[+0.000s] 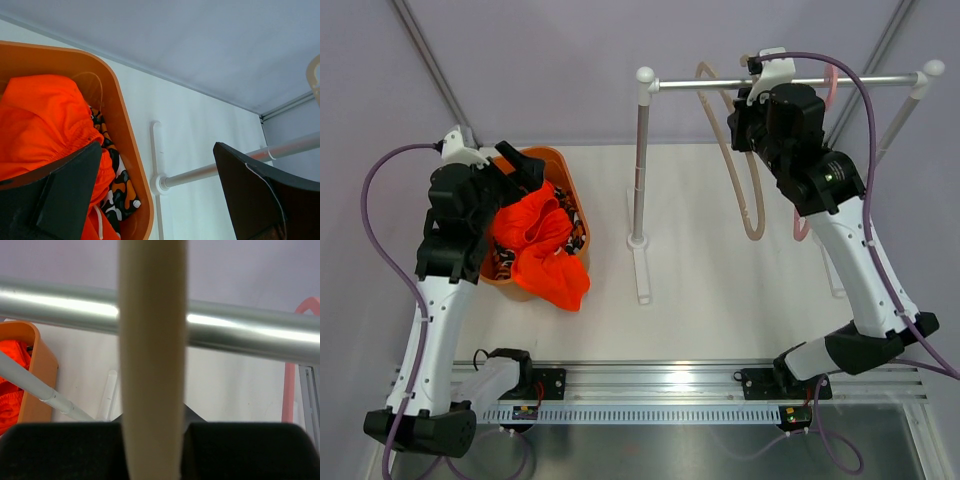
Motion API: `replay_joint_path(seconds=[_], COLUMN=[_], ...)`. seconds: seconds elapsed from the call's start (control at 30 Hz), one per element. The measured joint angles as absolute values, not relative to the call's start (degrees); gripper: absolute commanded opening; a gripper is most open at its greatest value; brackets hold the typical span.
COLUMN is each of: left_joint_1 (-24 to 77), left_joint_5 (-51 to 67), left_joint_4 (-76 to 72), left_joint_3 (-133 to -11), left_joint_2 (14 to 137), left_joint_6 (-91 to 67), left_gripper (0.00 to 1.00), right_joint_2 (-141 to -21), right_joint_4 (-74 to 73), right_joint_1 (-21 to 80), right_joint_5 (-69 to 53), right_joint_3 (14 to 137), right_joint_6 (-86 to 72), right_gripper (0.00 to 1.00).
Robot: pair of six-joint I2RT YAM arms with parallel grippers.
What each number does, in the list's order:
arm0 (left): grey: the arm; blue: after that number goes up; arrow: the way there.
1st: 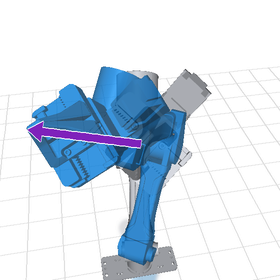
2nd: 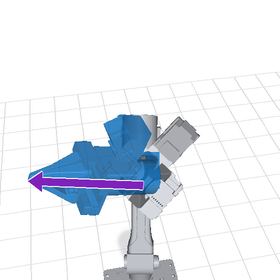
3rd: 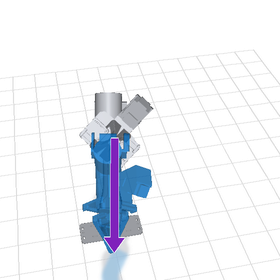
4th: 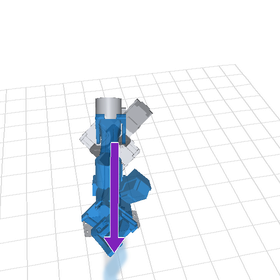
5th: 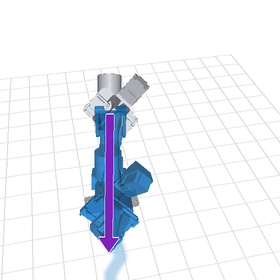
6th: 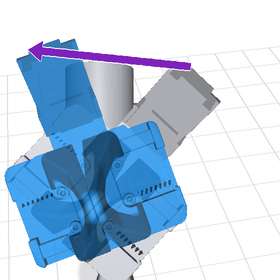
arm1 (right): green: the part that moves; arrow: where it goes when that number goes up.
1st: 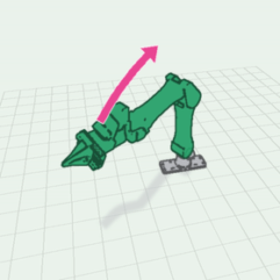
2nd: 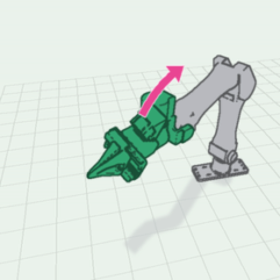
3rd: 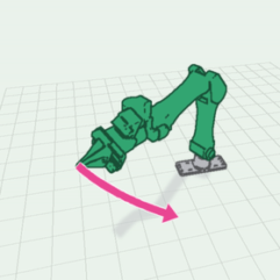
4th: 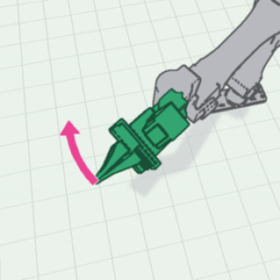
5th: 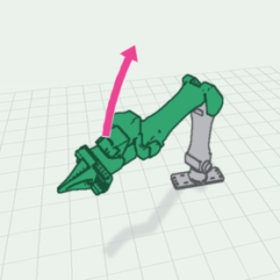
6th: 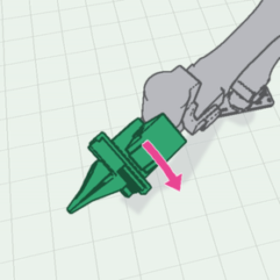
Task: Remove the shorts from the hanger
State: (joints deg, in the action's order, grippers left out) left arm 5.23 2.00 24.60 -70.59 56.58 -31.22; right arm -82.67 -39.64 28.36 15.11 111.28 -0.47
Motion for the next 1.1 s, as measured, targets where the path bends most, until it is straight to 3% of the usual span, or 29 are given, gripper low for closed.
replay_joint_path(seconds=[0.37,0.73,1.1], left_joint_1=[5.2,5.2,5.2], left_joint_5=[3.3,4.4,4.8], left_joint_4=[25.0,25.5,25.6], left_joint_3=[-68.4,-68.0,-68.0], left_joint_2=[53.8,53.8,53.8], left_joint_6=[-28.9,-28.7,-28.3], left_gripper=[0.99,0.99,0.99], right_joint_2=[-89.5,-86.7,-85.3], right_joint_4=[-39.7,-37.8,-36.6], right_joint_1=[27.6,27.6,27.5], right_joint_5=[12.4,12.3,12.3], right_joint_3=[114.5,109.3,107.4], right_joint_6=[-0.4,-1.8,-2.7], right_gripper=[0.00,0.04,0.23])
